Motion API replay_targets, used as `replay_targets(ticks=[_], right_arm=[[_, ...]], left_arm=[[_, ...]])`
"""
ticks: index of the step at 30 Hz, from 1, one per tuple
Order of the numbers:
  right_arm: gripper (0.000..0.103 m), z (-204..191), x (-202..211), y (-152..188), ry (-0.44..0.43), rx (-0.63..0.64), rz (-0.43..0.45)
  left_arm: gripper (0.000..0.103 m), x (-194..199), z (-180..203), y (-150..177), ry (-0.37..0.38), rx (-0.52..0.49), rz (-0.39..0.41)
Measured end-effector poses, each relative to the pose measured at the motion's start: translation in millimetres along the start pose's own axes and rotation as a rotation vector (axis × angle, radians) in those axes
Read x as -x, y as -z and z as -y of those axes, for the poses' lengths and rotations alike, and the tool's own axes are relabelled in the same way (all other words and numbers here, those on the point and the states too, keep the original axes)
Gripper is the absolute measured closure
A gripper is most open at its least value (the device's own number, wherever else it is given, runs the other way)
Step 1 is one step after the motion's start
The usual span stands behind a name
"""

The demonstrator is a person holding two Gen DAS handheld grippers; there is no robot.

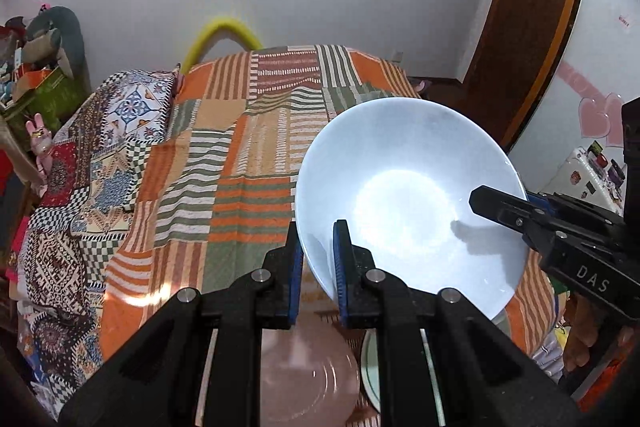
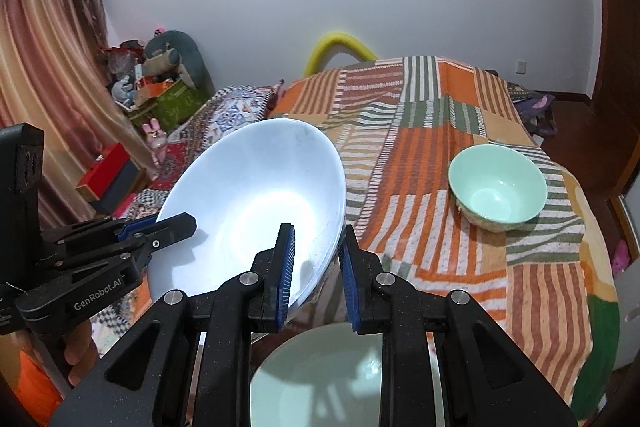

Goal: Organize plates and bowls
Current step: 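Lift the white spotted bowl with both grippers and carry it toward the pink bowl, then lower the white bowl into the pink bowl and open both grippers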

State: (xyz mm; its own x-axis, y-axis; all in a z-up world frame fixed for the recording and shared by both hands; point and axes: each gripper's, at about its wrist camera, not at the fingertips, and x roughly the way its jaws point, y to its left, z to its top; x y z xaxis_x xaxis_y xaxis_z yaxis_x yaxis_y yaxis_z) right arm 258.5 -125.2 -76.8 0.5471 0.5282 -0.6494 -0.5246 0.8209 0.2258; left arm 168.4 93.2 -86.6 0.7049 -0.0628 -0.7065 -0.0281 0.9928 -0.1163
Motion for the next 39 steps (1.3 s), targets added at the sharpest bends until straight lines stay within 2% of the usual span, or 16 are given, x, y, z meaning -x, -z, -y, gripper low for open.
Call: replay_targets(ticks=[9, 16, 27, 39], right_arm=[[0.082, -28, 19, 16, -0.051, 0.033, 0.025], [0.081, -50, 20, 29, -0.096, 0.063, 0.02], [0.081, -80, 2, 48, -0.149, 0.091, -0.033], [0.081, -90, -25, 73, -0.154, 0.075, -0.127]], left_arm=[[0.089, 46, -10, 30, -0.027, 0.009, 0.053], [0.089, 65, -29, 50, -0.053, 0.029, 0.063], [0.089, 71, -64, 81, -0.092, 0.09, 0.041], [0.089, 48, -83, 108, -0.105, 0.135, -0.008]])
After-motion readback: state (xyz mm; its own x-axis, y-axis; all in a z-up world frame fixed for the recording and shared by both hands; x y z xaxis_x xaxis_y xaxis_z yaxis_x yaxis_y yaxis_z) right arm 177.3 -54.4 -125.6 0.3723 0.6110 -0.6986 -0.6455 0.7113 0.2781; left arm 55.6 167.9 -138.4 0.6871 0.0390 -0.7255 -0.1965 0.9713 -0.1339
